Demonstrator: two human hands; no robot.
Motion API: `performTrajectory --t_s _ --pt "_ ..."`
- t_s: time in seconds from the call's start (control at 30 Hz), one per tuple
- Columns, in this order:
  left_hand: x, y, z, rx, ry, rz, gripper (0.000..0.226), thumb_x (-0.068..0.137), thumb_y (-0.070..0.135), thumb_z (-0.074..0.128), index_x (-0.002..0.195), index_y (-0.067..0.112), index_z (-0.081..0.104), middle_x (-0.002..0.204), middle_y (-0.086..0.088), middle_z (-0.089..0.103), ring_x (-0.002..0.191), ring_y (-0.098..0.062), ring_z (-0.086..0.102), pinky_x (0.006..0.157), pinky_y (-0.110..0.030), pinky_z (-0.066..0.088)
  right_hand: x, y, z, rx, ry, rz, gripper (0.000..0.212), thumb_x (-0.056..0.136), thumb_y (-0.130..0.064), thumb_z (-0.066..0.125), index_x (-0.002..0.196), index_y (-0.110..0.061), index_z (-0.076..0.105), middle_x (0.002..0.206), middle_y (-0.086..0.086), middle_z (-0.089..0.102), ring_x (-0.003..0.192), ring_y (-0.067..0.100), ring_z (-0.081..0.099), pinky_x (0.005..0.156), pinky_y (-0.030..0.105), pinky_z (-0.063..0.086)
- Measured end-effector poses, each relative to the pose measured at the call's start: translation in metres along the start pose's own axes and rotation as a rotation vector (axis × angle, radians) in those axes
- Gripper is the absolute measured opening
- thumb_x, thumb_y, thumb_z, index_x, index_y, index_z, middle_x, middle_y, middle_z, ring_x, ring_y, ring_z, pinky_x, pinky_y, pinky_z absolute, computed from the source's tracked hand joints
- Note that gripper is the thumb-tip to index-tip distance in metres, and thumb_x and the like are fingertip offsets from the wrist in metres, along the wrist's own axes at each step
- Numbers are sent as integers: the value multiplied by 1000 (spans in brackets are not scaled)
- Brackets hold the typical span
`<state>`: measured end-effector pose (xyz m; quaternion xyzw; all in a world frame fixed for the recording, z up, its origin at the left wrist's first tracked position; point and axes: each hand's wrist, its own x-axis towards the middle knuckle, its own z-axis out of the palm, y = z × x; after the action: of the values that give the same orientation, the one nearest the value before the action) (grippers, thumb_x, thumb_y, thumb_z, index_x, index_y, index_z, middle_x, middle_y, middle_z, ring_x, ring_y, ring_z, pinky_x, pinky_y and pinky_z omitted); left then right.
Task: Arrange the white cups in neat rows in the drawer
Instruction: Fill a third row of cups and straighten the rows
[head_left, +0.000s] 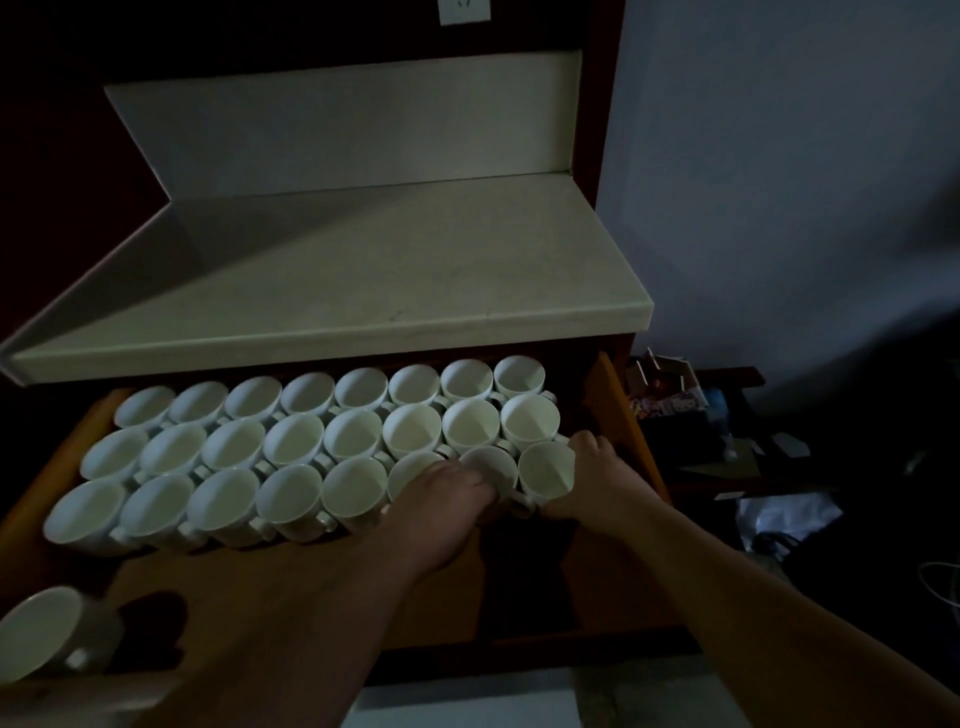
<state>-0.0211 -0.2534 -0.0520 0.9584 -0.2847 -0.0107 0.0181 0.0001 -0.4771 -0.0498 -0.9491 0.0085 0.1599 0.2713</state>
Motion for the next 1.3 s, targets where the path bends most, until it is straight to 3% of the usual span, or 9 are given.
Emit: performTrajectory --t_s 0.3,0.5,0.6,0.7,0.8,0.9,1.07,1.17,1.3 --pt "4 -2 13 28 -18 -28 30 90 9 55 112 24 68 112 1 63 113 -21 55 107 -32 35 1 -7 5 -19 47 -19 98 71 -47 90 141 -18 29 136 9 39 115 27 59 87 33 56" --pt "-4 -13 -10 -232 20 -94 39 87 34 57 124 25 65 120 1 63 110 -20 58 92 -38 50 -9 -19 -7 -55 58 -27 108 68 -55 89 151 -25 26 145 7 33 125 29 52 95 40 52" --pt "-25 -41 -41 -389 66 -229 35 89 32 64 124 26 68 120 3 64 107 -17 61 87 -36 52 -11 -47 -22 -49 191 -57 72 85 -49 77 143 -23 45 142 4 42 116 23 57 86 32 47" --pt "-65 -87 -68 -426 117 -373 31 94 34 66 124 29 69 118 8 70 105 -10 64 88 -32 53 -8 -96 -24 96 244 -170 35 90 -41 72 119 -25 64 120 -3 65 100 17 65 82 32 51" --pt "-118 -139 -86 -425 140 -505 28 94 32 68 122 31 70 114 16 69 105 -5 63 86 -24 50 -10 -159 -3 173 137 -258 18 88 -44 72 99 -30 69 93 -10 72 83 10 68 73 30 54" --pt "-177 -191 -93 -442 94 -615 27 94 36 70 121 38 68 108 18 67 101 -1 62 78 -17 47 -19 -216 35 302 -81 -337 15 87 -35 75 97 -26 71 83 -4 75 73 15 74 75 43 63" --pt "-274 -263 -92 -398 -18 -676 25 91 41 73 115 39 68 105 17 67 92 0 63 74 -17 50 -37 -298 109 305 -342 -339 27 88 -29 77 112 -20 69 89 4 78 78 21 77 75 44 63" --pt "-317 -295 -76 -305 -141 -618 31 86 47 74 116 41 68 113 15 68 100 -5 64 90 -28 54 -48 -343 156 209 -407 -309 30 87 -39 76 112 -25 69 93 0 77 80 19 77 69 37 64" --pt "-348 -318 -64 -341 -279 -473 40 81 40 78 118 46 63 114 19 68 102 -3 63 94 -32 55 -61 -392 211 45 -572 -238 33 85 -47 73 113 -30 69 100 -1 75 83 14 76 64 30 62"
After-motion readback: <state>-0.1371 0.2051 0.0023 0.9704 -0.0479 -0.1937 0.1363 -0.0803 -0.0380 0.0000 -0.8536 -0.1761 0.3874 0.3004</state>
